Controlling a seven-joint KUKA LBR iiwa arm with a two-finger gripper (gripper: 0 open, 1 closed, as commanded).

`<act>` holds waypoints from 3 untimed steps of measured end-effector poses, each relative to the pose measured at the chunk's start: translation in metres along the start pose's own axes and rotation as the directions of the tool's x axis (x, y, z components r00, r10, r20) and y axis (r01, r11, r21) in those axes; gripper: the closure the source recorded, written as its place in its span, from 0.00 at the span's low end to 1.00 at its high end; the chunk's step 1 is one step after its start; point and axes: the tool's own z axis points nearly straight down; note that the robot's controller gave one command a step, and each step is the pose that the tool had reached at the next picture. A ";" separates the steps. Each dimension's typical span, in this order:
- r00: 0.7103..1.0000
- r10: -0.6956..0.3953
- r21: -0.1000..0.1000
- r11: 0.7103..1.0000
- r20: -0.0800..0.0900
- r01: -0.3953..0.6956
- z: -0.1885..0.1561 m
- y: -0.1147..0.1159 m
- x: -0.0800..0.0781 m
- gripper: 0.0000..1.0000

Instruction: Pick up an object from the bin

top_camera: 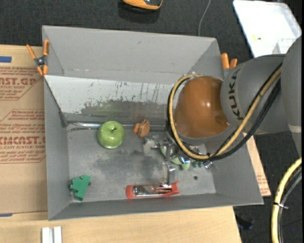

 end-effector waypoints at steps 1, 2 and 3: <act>0.952 -0.307 0.004 0.952 0.004 0.307 0.008 -0.027 0.026 0.00; 0.934 -0.358 0.003 0.934 0.004 0.358 0.013 -0.017 0.036 0.00; 0.994 -0.114 0.003 0.994 0.003 0.114 0.022 -0.014 0.033 0.00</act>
Offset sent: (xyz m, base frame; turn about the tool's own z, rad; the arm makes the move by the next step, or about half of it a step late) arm -0.0434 -0.0105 -0.0182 -0.0116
